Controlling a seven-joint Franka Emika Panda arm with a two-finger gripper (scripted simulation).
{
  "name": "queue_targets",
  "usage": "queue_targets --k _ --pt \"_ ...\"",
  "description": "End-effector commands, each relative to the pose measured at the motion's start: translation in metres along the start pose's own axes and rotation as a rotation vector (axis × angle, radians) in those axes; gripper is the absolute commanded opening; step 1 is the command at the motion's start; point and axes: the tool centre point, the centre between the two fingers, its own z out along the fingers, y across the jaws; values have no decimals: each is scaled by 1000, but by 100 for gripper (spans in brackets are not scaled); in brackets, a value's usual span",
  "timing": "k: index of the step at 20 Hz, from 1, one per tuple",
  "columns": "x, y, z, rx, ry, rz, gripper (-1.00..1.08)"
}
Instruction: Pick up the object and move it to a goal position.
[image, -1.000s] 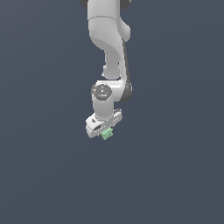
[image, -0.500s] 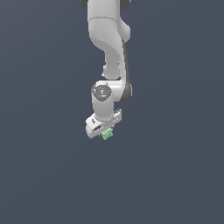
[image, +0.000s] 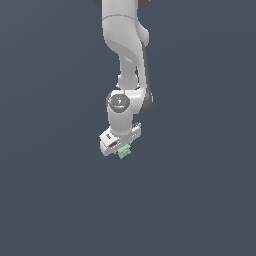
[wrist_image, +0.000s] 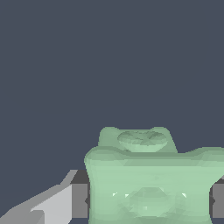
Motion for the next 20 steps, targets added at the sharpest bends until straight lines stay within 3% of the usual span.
queue_targets --k 1,7,20 --pt "2 -8 -9 -1 1 -1 -100" --pt "11 -38 -42 -1 0 -1 -100" --pt "40 -134 -150 -2 -1 -3 -100"
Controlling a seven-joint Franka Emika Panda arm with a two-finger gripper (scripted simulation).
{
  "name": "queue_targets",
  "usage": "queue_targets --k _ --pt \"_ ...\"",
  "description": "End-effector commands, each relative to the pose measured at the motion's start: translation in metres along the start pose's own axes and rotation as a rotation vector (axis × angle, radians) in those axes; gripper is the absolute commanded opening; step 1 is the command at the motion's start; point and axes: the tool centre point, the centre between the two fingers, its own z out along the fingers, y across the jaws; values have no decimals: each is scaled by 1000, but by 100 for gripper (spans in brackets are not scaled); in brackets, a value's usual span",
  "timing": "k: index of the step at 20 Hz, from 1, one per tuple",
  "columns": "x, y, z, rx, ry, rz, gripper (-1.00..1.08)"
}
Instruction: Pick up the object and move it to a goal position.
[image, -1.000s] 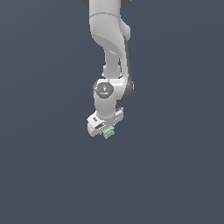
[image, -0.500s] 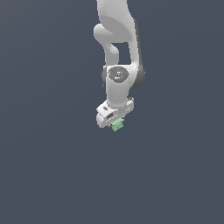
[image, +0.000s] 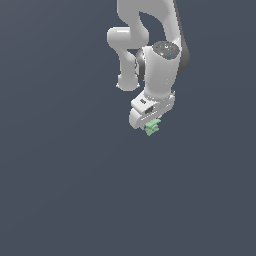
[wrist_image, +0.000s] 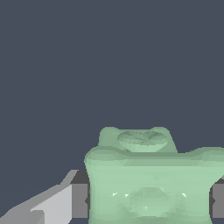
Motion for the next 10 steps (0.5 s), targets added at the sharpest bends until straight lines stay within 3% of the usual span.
queue_targets --k 1,10 --pt "5 -16 -18 0 -1 1 -100" --pt "17 -45 -52 2 0 1 -100"
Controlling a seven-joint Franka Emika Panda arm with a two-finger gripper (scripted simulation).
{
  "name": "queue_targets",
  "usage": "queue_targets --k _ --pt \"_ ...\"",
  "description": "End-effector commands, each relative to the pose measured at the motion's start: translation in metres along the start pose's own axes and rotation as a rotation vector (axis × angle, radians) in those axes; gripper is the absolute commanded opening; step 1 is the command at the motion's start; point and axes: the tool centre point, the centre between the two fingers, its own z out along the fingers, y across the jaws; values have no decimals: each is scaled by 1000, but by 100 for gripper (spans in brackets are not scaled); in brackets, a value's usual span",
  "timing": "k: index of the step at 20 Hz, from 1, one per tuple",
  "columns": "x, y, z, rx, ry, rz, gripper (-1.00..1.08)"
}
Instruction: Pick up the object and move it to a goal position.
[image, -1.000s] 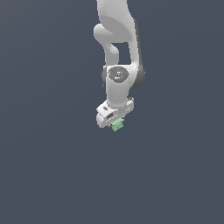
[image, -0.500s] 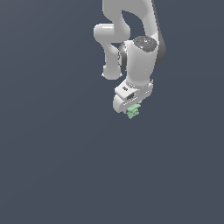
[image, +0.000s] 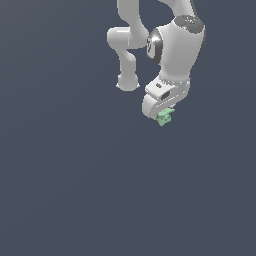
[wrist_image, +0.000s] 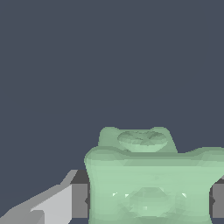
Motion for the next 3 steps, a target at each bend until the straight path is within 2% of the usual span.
queue_targets --k 1,3 --pt "2 -3 -4 1 -1 1 -100" --pt "2 -3 -4 1 -1 1 -100"
